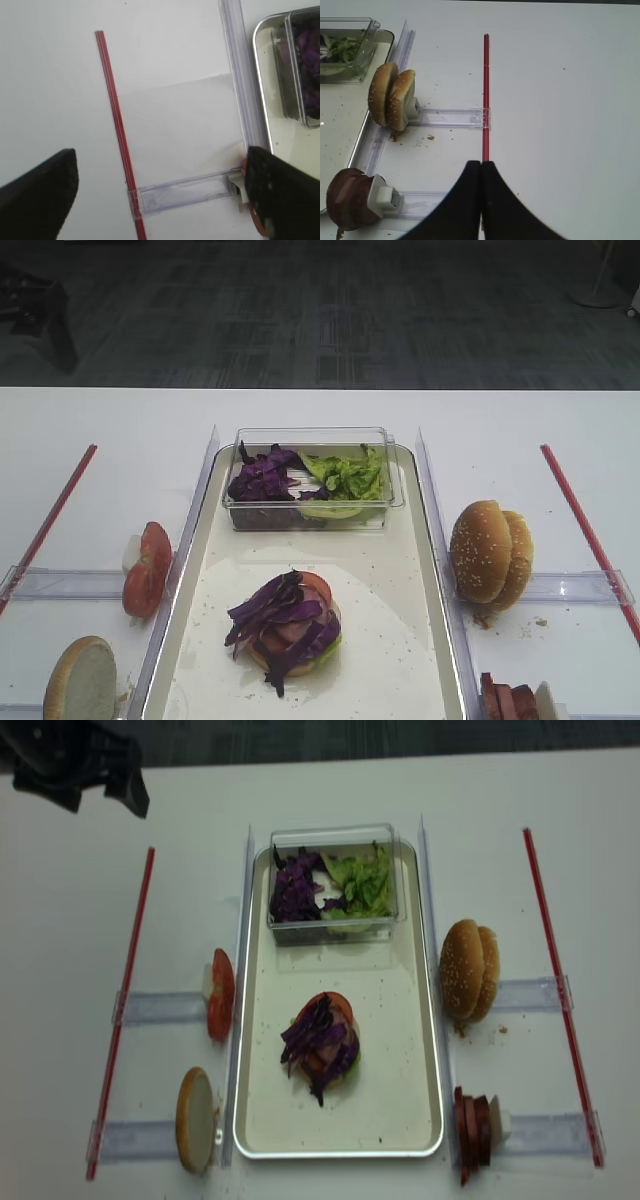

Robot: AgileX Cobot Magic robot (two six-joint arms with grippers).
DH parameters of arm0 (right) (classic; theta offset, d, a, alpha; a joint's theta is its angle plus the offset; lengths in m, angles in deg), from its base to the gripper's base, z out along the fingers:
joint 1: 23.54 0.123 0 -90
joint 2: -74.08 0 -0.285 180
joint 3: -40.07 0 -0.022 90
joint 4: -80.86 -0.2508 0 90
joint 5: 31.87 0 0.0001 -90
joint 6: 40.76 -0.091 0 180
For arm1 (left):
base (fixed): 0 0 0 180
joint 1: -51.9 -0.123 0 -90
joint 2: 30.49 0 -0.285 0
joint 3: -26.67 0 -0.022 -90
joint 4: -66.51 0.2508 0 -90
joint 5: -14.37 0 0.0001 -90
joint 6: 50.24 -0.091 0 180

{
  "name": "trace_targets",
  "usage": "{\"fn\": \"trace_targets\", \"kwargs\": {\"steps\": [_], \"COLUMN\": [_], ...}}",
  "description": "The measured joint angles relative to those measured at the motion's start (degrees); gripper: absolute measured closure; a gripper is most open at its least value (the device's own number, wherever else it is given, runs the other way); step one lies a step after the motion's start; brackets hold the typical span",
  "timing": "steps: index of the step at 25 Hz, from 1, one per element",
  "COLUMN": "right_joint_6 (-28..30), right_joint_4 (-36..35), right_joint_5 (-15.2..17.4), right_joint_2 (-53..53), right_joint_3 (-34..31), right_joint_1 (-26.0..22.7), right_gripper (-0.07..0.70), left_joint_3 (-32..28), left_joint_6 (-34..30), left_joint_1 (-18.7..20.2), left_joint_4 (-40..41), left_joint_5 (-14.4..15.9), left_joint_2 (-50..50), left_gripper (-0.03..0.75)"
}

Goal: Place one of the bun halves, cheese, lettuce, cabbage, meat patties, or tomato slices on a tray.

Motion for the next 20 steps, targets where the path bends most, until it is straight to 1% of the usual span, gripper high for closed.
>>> {"fn": "trace_targets", "kwargs": {"steps": [4,8,14,18,20], "right_joint_6": [0.00,0.00,0.00,0.00,0.00], "right_joint_4": [0.00,0.00,0.00,0.00,0.00], "right_joint_5": [0.00,0.00,0.00,0.00,0.00], "right_joint_2": [0.00,0.00,0.00,0.00,0.00], "right_joint_3": [0.00,0.00,0.00,0.00,0.00], "right_joint_1": [0.00,0.00,0.00,0.00,0.00], "right_gripper": [0.595,0.595,0.595,0.595,0.595], "left_joint_3": [-2.58,-6.98,-15.47,-22.59,-26.59], "left_joint_6": [0.00,0.00,0.00,0.00,0.00], "left_joint_1": [0.00,0.00,0.00,0.00,-0.09], "left_joint_4": [0.45,0.45,0.28,0.22,0.22], "left_joint_5": [0.11,0.22,0.22,0.22,-0.23], "left_joint_2": [3.57,7.42,14.03,20.69,24.62], "left_gripper": [0.097,0.097,0.097,0.097,0.097]}}
